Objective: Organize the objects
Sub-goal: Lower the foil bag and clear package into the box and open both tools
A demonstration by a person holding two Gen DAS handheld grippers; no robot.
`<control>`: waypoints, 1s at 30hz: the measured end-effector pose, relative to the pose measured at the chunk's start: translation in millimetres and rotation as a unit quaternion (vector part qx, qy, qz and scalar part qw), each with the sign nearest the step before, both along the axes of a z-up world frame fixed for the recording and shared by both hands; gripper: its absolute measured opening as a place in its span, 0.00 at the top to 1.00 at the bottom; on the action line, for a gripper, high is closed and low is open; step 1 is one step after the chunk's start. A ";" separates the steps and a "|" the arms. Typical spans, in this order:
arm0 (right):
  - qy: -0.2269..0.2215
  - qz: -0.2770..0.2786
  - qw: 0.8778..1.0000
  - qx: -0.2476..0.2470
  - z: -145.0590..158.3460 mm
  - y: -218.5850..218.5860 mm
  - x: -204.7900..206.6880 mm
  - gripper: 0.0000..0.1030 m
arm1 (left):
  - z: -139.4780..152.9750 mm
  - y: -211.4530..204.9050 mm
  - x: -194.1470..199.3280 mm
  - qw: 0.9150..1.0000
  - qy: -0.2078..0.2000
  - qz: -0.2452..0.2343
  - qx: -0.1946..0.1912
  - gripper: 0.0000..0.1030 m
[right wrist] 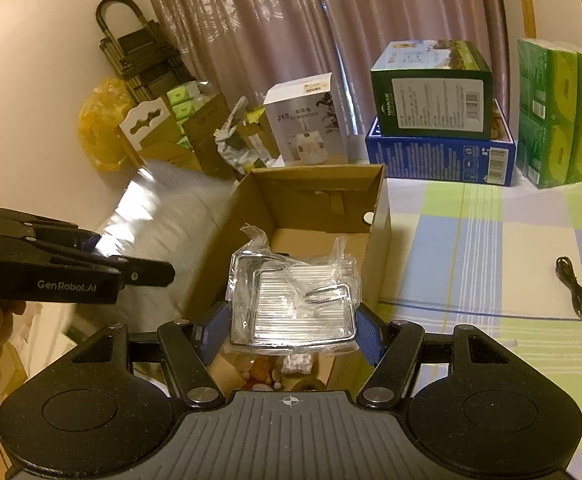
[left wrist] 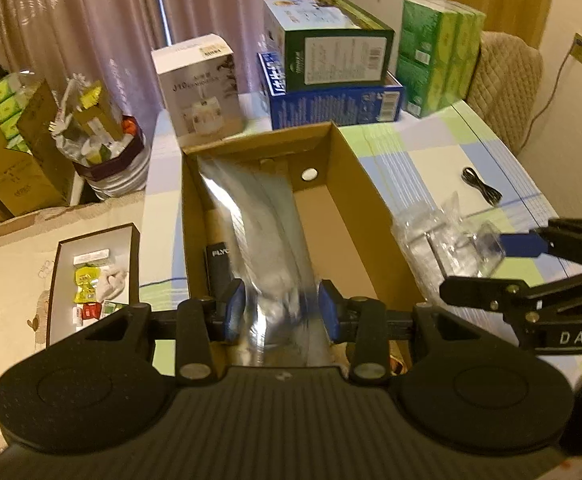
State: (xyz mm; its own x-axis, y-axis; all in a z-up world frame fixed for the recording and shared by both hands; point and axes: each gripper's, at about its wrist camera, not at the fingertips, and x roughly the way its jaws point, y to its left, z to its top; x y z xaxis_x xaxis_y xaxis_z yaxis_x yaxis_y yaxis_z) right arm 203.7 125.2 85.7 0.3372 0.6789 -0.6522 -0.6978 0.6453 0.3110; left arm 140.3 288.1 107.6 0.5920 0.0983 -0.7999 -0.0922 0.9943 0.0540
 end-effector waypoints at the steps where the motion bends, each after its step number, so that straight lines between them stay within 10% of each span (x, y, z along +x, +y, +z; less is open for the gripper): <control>1: 0.001 -0.001 1.000 0.000 -1.0 -0.2 1.1 0.39 | 0.3 0.9 0.3 1.000 -0.003 0.003 0.000 0.66; 30: 0.013 0.002 1.000 -0.010 -11.6 8.9 -5.9 0.39 | -16.7 16.5 -24.8 0.999 0.012 0.034 -0.028 0.66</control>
State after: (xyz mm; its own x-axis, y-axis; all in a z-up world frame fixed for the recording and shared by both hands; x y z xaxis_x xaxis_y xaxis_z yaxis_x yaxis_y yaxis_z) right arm 197.8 134.1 74.1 0.3181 0.6668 -0.6739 -0.6918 0.6493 0.3160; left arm 115.6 304.7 90.9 0.5654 0.0914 -0.8197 -0.1581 0.9874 0.0011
